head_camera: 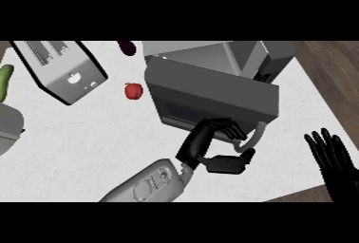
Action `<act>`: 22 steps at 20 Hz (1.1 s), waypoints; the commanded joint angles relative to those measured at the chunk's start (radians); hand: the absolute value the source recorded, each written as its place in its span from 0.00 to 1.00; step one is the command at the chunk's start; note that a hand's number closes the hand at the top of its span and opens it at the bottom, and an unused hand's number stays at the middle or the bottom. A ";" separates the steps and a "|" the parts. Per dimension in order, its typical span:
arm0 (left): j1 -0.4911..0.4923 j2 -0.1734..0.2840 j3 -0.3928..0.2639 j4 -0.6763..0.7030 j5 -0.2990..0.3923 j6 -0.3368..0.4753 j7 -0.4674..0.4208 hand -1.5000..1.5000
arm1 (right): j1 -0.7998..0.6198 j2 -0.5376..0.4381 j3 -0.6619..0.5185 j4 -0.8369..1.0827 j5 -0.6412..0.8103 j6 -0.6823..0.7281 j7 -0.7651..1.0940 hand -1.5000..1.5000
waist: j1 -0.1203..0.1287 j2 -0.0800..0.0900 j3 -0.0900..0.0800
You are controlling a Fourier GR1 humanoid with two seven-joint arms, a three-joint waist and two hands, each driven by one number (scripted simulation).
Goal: Pick up the milk, place it into the microwave and close the microwave
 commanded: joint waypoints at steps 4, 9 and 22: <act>-0.108 -0.001 0.094 0.103 0.107 0.118 -0.081 1.00 | 0.012 -0.037 0.029 -0.097 -0.061 0.087 0.027 0.00 | -0.053 0.014 -0.001; -0.174 -0.001 0.151 0.158 0.196 0.113 -0.126 1.00 | 0.009 -0.057 0.045 -0.147 -0.100 0.104 0.069 0.00 | -0.084 0.033 -0.001; -0.266 -0.001 0.206 0.296 0.318 0.104 -0.241 1.00 | 0.028 -0.118 0.019 -0.245 -0.198 0.121 0.138 0.00 | -0.137 0.047 0.002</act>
